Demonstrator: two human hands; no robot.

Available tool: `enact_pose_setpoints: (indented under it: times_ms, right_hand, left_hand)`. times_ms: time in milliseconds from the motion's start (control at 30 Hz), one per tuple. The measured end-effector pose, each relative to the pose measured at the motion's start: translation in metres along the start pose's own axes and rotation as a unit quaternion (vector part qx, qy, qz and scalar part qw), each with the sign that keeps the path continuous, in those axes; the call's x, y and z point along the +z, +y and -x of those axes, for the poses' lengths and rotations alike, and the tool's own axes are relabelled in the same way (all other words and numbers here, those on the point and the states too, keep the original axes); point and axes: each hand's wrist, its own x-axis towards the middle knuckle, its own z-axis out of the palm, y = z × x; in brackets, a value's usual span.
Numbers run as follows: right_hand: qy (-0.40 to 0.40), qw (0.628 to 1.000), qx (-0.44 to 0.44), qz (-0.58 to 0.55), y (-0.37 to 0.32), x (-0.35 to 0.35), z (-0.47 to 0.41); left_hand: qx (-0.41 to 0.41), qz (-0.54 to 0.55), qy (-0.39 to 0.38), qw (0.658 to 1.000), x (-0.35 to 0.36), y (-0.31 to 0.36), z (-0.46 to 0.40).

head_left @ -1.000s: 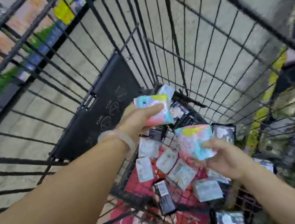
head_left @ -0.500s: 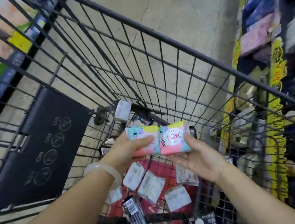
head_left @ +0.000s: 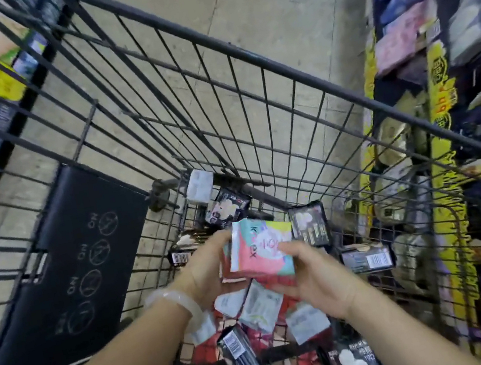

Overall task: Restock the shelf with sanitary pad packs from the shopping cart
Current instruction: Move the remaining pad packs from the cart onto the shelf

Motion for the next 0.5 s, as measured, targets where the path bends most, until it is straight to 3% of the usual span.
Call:
enact_pose_setpoints:
  times_ms: [333,500]
  right_hand:
    - [0.046,0.994,0.03,0.092,0.031,0.03,-0.012]
    - [0.028,0.97,-0.016,0.241,0.004,0.047,-0.03]
  left_hand:
    - [-0.013,-0.058,-0.042,0.997,-0.029,-0.016,0.017]
    - [0.047,0.001,0.03,0.998,-0.041,-0.016,0.005]
